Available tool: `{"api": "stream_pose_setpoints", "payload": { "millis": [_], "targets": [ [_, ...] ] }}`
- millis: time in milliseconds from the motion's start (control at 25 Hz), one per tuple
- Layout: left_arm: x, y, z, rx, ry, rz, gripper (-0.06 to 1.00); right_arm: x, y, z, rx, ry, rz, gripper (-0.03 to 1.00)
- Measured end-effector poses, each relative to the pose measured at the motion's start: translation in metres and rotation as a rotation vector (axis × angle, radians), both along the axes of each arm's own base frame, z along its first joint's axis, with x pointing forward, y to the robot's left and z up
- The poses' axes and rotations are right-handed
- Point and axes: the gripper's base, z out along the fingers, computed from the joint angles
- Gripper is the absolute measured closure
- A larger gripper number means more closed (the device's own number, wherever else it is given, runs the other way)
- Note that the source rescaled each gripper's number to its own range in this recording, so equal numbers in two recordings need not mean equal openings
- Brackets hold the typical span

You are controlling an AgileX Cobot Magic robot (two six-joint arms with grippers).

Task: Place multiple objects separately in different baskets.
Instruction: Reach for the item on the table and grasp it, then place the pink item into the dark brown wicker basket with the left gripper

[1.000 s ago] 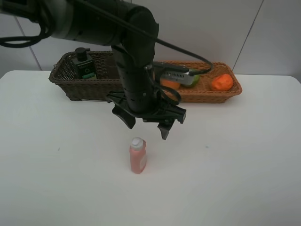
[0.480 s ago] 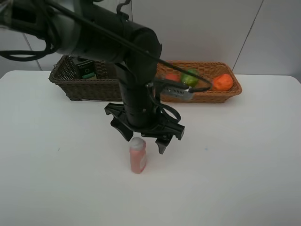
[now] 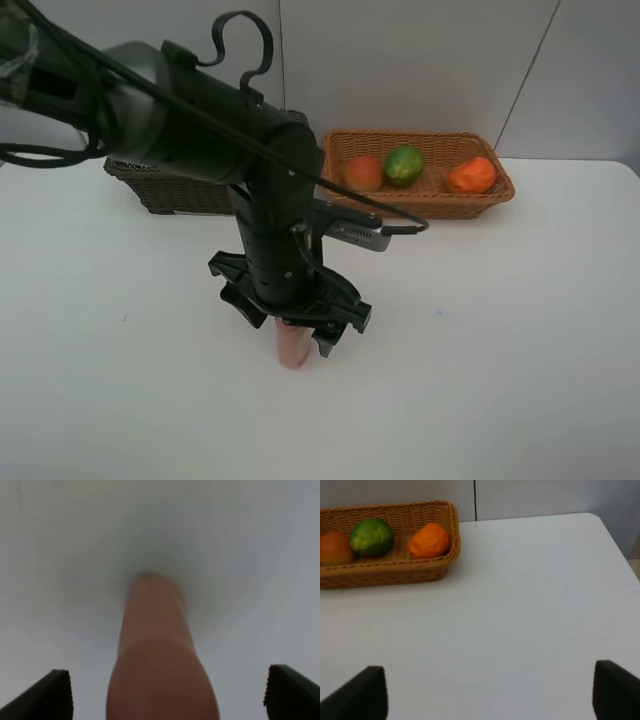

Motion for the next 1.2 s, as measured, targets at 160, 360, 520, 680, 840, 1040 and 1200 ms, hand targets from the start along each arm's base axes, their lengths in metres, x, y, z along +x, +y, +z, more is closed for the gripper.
{"api": "stream_pose_setpoints", "payload": {
  "millis": [160, 360, 520, 680, 840, 1040, 1200],
  "targets": [
    [-0.0009, 0.0011, -0.0037, -0.011, -0.009, 0.0, -0.05, 0.0, 0.0, 0.0, 0.0, 0.0, 0.0, 0.3],
    [-0.0004, 0.0005, -0.0038, -0.02, -0.016, 0.001, -0.05, 0.0, 0.0, 0.0, 0.0, 0.0, 0.0, 0.3],
    [-0.0001, 0.0002, -0.0037, -0.024, -0.019, 0.002, -0.05, 0.0, 0.0, 0.0, 0.0, 0.0, 0.0, 0.3],
    [0.0, 0.0, -0.0037, -0.025, -0.02, 0.002, 0.06, 0.0, 0.0, 0.0, 0.0, 0.0, 0.0, 0.3],
    [-0.0007, -0.0016, -0.0035, -0.045, -0.01, 0.021, 0.43, 0.0, 0.0, 0.0, 0.0, 0.0, 0.0, 0.3],
    [-0.0014, -0.0029, -0.0034, -0.061, 0.0, 0.038, 0.54, 0.0, 0.0, 0.0, 0.0, 0.0, 0.0, 0.3],
    [-0.0013, -0.0029, -0.0034, -0.061, 0.0, 0.038, 0.54, 0.0, 0.0, 0.0, 0.0, 0.0, 0.0, 0.3]
  ]
}}
